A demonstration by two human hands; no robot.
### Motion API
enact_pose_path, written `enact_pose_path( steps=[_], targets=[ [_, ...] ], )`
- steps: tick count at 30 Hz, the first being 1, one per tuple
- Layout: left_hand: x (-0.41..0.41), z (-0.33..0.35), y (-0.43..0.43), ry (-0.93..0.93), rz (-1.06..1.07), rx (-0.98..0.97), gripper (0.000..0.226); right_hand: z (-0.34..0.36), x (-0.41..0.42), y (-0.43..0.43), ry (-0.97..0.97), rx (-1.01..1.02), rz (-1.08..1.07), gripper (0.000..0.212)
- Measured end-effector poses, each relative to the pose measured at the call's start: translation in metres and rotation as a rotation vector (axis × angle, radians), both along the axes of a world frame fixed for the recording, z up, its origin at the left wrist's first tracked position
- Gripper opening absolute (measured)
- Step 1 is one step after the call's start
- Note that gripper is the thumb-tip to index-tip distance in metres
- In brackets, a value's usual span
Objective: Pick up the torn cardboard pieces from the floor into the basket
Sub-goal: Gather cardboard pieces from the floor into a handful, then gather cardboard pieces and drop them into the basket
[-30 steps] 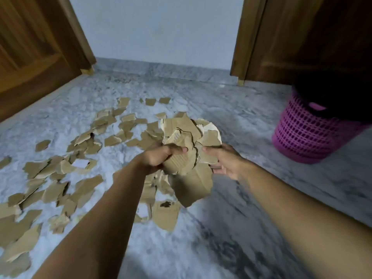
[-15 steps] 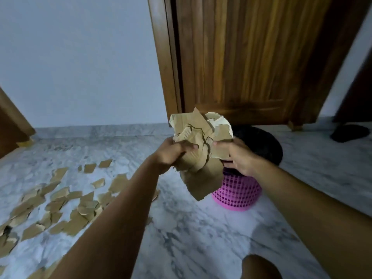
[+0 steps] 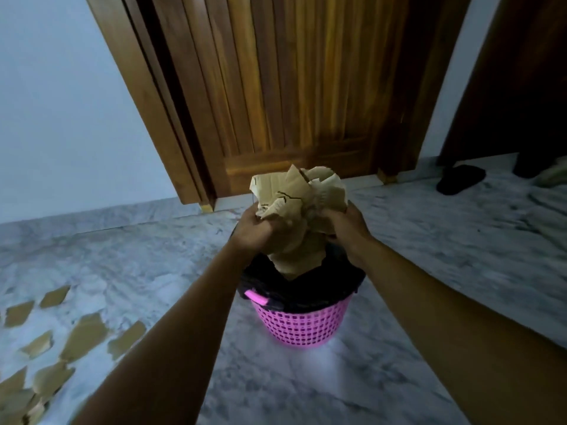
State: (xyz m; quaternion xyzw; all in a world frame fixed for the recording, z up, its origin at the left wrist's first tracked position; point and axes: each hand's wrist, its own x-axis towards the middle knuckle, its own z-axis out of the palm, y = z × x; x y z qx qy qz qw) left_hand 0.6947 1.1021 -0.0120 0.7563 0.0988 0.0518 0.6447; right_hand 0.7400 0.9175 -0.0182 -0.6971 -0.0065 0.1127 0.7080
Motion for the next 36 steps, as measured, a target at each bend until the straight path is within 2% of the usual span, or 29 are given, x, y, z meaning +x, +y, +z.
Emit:
enact_pose_path(
  steps=[3, 4, 5, 7, 8, 10, 11, 16, 20, 24, 29, 33, 36],
  targets=[
    [0.017, -0.03, -0.002, 0.129, 0.039, -0.041, 0.032, -0.019, 0.013, 0.0, 0.058, -0.121, 0.053, 0.026],
    [0.021, -0.037, -0.003, 0.156, 0.042, -0.086, 0.027, -0.025, 0.017, 0.0, 0.082, -0.186, 0.066, 0.033],
    [0.025, -0.044, -0.002, 0.184, 0.041, -0.099, 0.023, -0.032, 0.021, 0.001, 0.107, -0.259, 0.079, 0.052],
    [0.03, -0.055, 0.005, 0.244, 0.001, 0.02, 0.023, -0.044, 0.029, 0.001, 0.161, -0.396, 0.091, 0.094],
    [0.032, -0.061, 0.01, 0.268, -0.014, 0.117, 0.028, -0.049, 0.031, 0.0, 0.162, -0.438, 0.094, 0.097],
    [0.029, -0.063, 0.019, 0.315, 0.021, 0.306, 0.033, -0.054, 0.032, -0.001, 0.123, -0.5, 0.107, 0.086],
    [0.026, -0.062, 0.024, 0.327, 0.056, 0.341, 0.032, -0.053, 0.031, 0.001, 0.107, -0.527, 0.119, 0.08],
    [-0.005, -0.032, 0.042, 0.242, 0.137, 0.288, 0.01, -0.036, 0.015, 0.016, 0.005, -0.598, 0.16, 0.047],
    [-0.073, 0.007, 0.083, 0.246, 0.092, 0.279, 0.016, -0.007, -0.034, 0.066, -0.134, -0.589, 0.265, 0.017],
    [-0.155, 0.026, 0.147, 0.266, 0.106, 0.282, 0.023, 0.007, -0.101, 0.139, -0.293, -0.61, 0.435, 0.02],
    [-0.267, -0.003, 0.253, 0.387, 0.173, 0.349, 0.023, -0.02, -0.194, 0.242, -0.321, -0.644, 0.642, 0.023],
    [-0.344, -0.036, 0.325, 0.493, 0.195, 0.371, 0.026, -0.05, -0.248, 0.321, -0.33, -0.787, 0.861, 0.024],
    [-0.393, -0.064, 0.365, 0.542, 0.224, 0.36, 0.029, -0.075, -0.282, 0.366, -0.376, -0.916, 1.0, 0.036]
  ],
)
